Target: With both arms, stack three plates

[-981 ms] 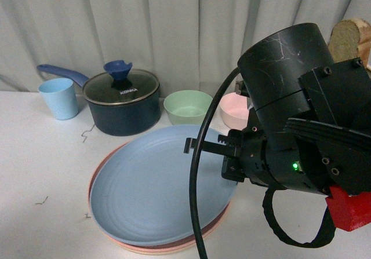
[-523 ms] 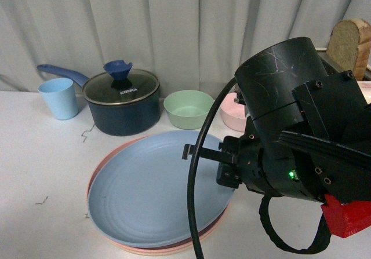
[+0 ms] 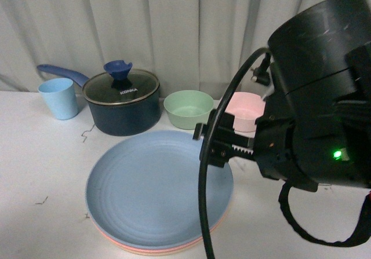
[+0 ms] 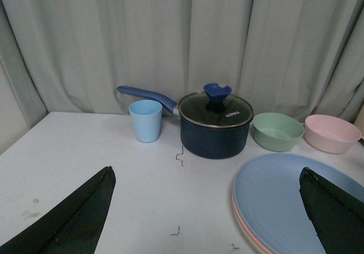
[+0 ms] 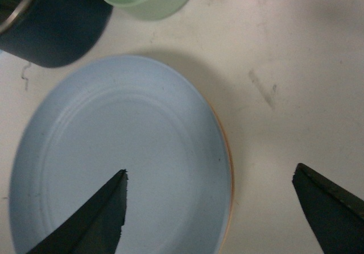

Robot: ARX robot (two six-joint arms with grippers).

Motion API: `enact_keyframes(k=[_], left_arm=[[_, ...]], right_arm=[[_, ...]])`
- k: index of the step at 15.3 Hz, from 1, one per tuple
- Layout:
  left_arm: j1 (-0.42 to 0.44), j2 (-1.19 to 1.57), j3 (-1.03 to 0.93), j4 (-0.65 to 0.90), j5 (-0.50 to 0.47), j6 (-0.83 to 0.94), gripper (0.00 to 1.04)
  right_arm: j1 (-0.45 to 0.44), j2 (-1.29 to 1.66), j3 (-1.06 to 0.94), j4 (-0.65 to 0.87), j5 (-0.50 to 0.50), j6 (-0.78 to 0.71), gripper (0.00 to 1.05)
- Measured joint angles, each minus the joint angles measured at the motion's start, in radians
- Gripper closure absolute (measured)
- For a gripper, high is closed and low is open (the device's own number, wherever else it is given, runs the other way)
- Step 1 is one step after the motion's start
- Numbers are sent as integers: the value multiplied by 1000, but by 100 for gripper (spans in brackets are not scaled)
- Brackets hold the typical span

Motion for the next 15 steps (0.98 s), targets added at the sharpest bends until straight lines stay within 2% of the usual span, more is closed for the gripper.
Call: enact_keyframes(k=[5,9,15], left_arm=[[0,0,0,0,0,0,7],[0,0,0,0,0,0,7],[0,0,0,0,0,0,7]], right_arm=[[-24,-63,-23,6,-30,5,4],[-39,-134,-53,18,-61,8,7],[-76,-267,-115,53,-127,11,6]])
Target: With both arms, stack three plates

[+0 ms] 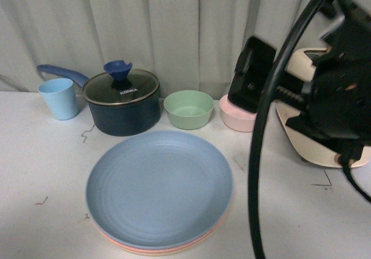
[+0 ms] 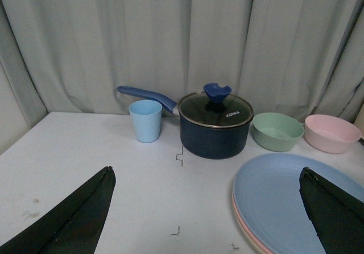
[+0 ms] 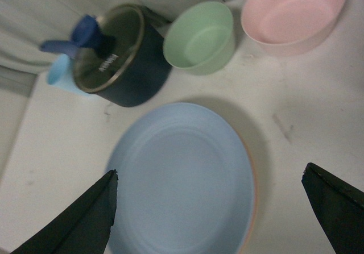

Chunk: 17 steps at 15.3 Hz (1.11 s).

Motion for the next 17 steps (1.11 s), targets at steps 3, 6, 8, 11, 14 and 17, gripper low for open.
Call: enact_keyframes(k=[3,6,8,11,14,17], left_arm=[[0,0,0,0,0,0,7],[0,0,0,0,0,0,7],[0,0,0,0,0,0,7],[0,0,0,0,0,0,7],[0,0,0,0,0,0,7],[0,0,0,0,0,0,7]], right_arm=[[-29,-126,-48,-15,-84,30,6],[-61,-359,-266,354,208,-219,27],[-208,-592,-413,306,258,-468,51],[-396,-900,-581,178,64,-574,89],[-399,-1127,-709,101,53,-592,103],[-399,-1208,-734,49,53,-592,103]])
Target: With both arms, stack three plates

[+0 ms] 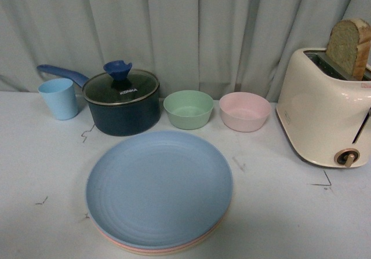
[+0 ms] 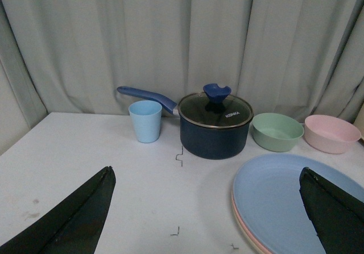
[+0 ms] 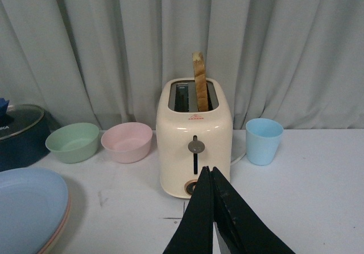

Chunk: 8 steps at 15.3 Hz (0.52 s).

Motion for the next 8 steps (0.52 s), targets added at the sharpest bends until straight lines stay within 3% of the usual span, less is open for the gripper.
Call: enact_keyframes(k=[8], left_arm=[[0,0,0,0,0,0,7]], right_arm=[[0,-175,-39,-119,0,0,103]])
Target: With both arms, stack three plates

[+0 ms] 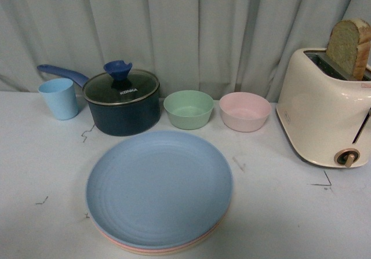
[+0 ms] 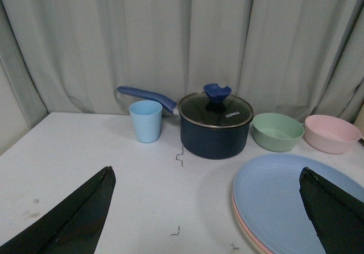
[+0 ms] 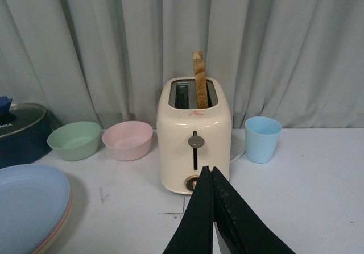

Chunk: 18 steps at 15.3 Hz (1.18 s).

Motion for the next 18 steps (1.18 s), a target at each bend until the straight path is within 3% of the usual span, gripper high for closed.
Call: enact_keyframes(k=[2,4,11,18], left_arm=[[0,0,0,0,0,0,7],[0,0,0,0,-1,0,7],[0,0,0,0,0,0,7],[0,0,0,0,0,0,7]], right_arm=[[0,-32,0,-33,0,0,103],[0,-187,1,-215,-2,0,103],[0,-202,1,-213,-2,-1,103],[0,-202,1,-213,-2,-1,16]])
